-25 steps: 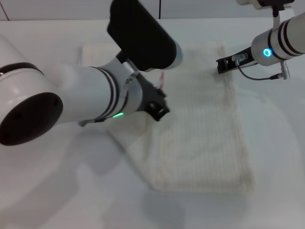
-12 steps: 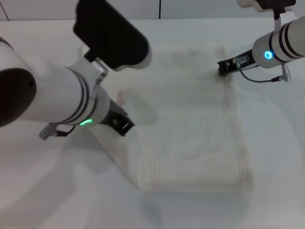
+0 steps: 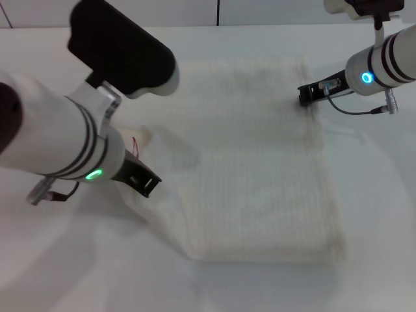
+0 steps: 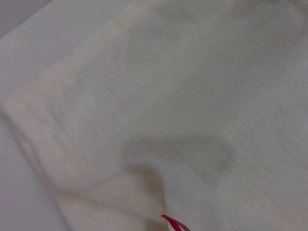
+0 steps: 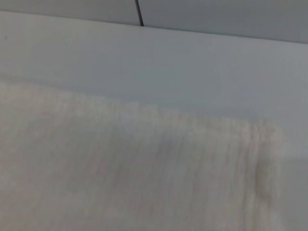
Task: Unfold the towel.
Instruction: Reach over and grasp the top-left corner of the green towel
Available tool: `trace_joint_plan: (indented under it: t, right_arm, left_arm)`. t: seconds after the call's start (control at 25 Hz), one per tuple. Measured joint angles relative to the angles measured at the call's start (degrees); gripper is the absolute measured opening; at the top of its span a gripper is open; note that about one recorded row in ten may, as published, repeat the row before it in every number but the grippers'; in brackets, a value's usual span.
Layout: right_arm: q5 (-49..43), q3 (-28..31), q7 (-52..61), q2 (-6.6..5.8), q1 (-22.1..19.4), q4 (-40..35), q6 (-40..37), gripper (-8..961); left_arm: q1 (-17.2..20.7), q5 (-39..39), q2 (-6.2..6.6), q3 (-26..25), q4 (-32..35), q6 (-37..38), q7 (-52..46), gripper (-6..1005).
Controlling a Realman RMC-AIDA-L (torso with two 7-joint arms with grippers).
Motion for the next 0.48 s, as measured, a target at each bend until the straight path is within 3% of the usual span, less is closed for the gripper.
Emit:
trace_joint_plan:
  t: [0.48]
  right_arm:
    - [0.0, 0.0, -0.1, 0.11, -0.1, 0.0, 0.1, 0]
  left_arm:
    - [4.0, 0.0, 0.10, -3.3, -1.6, -2.4, -0.2, 34]
